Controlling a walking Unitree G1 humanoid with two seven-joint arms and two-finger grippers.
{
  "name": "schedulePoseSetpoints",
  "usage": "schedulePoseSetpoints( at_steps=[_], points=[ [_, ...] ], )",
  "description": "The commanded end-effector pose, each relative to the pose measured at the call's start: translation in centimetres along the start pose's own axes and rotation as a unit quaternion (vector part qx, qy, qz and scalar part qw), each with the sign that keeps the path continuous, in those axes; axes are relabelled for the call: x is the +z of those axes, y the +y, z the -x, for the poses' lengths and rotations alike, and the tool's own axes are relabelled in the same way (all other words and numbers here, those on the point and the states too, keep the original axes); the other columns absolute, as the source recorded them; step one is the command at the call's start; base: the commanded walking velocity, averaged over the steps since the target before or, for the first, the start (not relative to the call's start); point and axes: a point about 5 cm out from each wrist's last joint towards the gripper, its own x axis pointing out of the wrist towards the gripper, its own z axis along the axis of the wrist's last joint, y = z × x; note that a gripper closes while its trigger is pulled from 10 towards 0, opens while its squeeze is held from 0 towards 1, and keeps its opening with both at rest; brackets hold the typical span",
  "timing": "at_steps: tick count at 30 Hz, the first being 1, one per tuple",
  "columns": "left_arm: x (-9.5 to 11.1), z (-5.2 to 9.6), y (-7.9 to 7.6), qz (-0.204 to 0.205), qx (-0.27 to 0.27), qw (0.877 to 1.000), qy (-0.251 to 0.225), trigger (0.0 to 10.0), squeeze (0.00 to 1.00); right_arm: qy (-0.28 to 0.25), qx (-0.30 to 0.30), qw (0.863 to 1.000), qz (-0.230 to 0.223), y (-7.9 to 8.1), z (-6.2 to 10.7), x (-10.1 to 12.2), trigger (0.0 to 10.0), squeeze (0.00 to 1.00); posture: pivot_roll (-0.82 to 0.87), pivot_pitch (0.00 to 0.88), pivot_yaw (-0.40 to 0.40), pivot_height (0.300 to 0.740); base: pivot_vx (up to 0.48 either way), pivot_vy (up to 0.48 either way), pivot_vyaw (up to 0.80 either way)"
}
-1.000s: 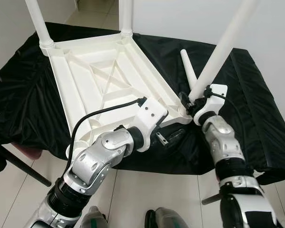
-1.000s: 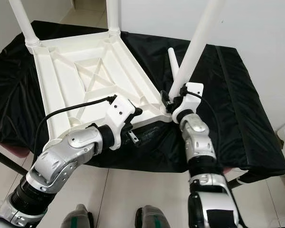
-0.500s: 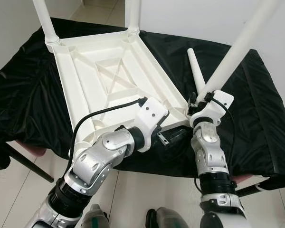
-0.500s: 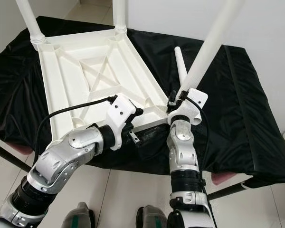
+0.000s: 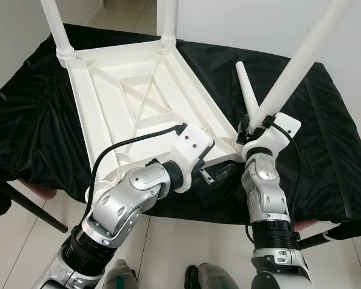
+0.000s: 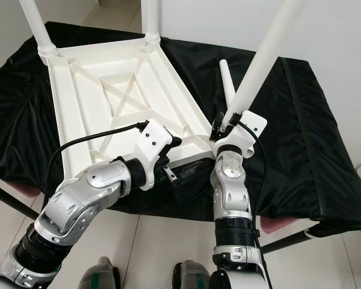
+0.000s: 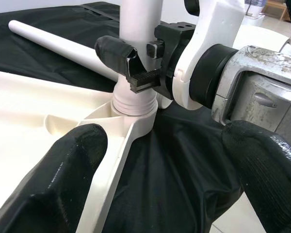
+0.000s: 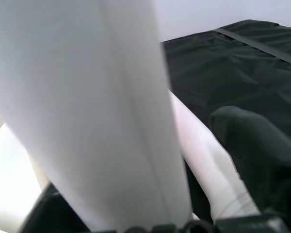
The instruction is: Building children table
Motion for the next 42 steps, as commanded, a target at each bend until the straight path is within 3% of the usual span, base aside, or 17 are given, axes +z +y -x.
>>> schedulePoseSetpoints(
  at_steps=[1,3,5,6,7,13,17,21,28,29,30,31,32,35,36,42],
  points=[
    [-0.1,-0.1,-0.4,-0.003,-0.016,1.000,0.003,10.0,0.00,0.009,0.010,1.000,-0.001,-0.3,0.0,-0.1,10.0,1.00,-0.05,0.016,-0.057,0.740,0.000,0.000,0.00],
    [-0.1,-0.1,-0.4,-0.002,-0.016,1.000,0.003,10.0,0.00,0.014,0.022,1.000,-0.004,-0.2,-0.1,-0.3,10.0,1.00,-0.05,0.015,-0.057,0.740,0.000,0.000,0.00],
    [-0.1,-0.1,-0.4,-0.001,-0.017,1.000,0.003,10.0,0.00,0.033,0.119,0.992,-0.020,0.9,0.0,-0.9,10.0,1.00,-0.05,0.021,-0.057,0.740,0.000,0.000,0.00],
    [-0.1,-0.1,-0.4,-0.001,-0.017,1.000,0.003,10.0,0.00,0.033,0.119,0.992,-0.020,0.9,0.0,-0.9,10.0,1.00,-0.05,0.021,-0.057,0.740,0.000,0.000,0.00],
    [-0.1,-0.1,-0.4,-0.001,-0.016,1.000,0.003,10.0,0.00,0.037,0.151,0.988,-0.012,1.0,0.0,-1.1,10.0,0.00,-0.05,0.021,-0.057,0.740,0.000,0.000,0.00],
    [-0.1,-0.1,-0.4,-0.001,-0.015,1.000,0.003,10.0,0.00,0.052,0.217,0.975,0.012,0.6,-0.3,-1.9,10.0,0.00,-0.05,0.025,-0.056,0.740,0.000,0.000,0.00],
    [0.0,-0.1,-0.3,-0.002,-0.014,1.000,0.003,10.0,0.00,0.055,0.281,0.956,0.061,-1.4,-1.4,-2.4,10.0,0.00,-0.05,0.033,-0.053,0.740,0.000,0.000,0.00],
    [0.0,-0.1,-0.2,-0.001,-0.013,1.000,0.003,10.0,0.00,0.063,0.307,0.946,0.079,-2.9,-2.6,-2.3,10.0,0.00,-0.05,0.036,-0.046,0.740,0.000,0.000,0.00],
    [0.0,-0.1,-0.1,-0.004,-0.012,1.000,0.003,10.0,0.00,0.062,0.349,0.930,0.102,-3.4,-3.4,-1.8,10.0,0.00,-0.04,0.034,-0.045,0.740,0.000,0.000,0.00],
    [0.1,-0.1,-0.1,-0.004,-0.012,1.000,0.003,10.0,0.00,0.062,0.362,0.924,0.107,-3.4,-3.6,-1.7,8.2,0.00,-0.04,0.033,-0.045,0.740,0.000,0.000,0.00],
    [0.1,-0.1,-0.1,-0.004,-0.012,1.000,0.003,10.0,0.00,0.062,0.362,0.924,0.107,-3.4,-3.6,-1.7,8.2,0.00,-0.04,0.033,-0.045,0.740,0.000,0.000,0.00],
    [0.1,-0.1,-0.1,-0.004,-0.012,1.000,0.003,10.0,0.00,0.064,0.369,0.921,0.112,-3.3,-3.7,-1.8,4.6,0.00,-0.04,0.032,-0.046,0.740,0.000,0.000,0.00],
    [0.1,-0.1,-0.1,-0.005,-0.011,1.000,0.003,10.0,0.00,0.064,0.383,0.914,0.117,-3.2,-3.8,-1.9,2.0,0.00,-0.04,0.031,-0.046,0.740,0.000,0.000,0.00],
    [0.1,-0.2,-0.1,-0.005,-0.011,1.000,0.003,10.0,0.00,0.061,0.394,0.909,0.118,-3.1,-4.0,-2.0,2.0,0.00,-0.04,0.031,-0.046,0.740,0.000,0.000,0.00],
    [0.1,-0.2,-0.1,-0.005,-0.011,1.000,0.003,10.0,0.00,0.062,0.396,0.909,0.117,-3.1,-4.0,-2.0,0.0,0.00,-0.04,0.031,-0.047,0.740,0.000,0.000,0.00],
    [0.1,-0.1,-0.1,-0.004,-0.009,1.000,0.003,10.0,0.00,0.073,0.413,0.900,0.114,-3.1,-3.7,-2.7,0.0,0.00,-0.04,0.034,-0.047,0.740,0.000,0.000,0.00]
  ],
)
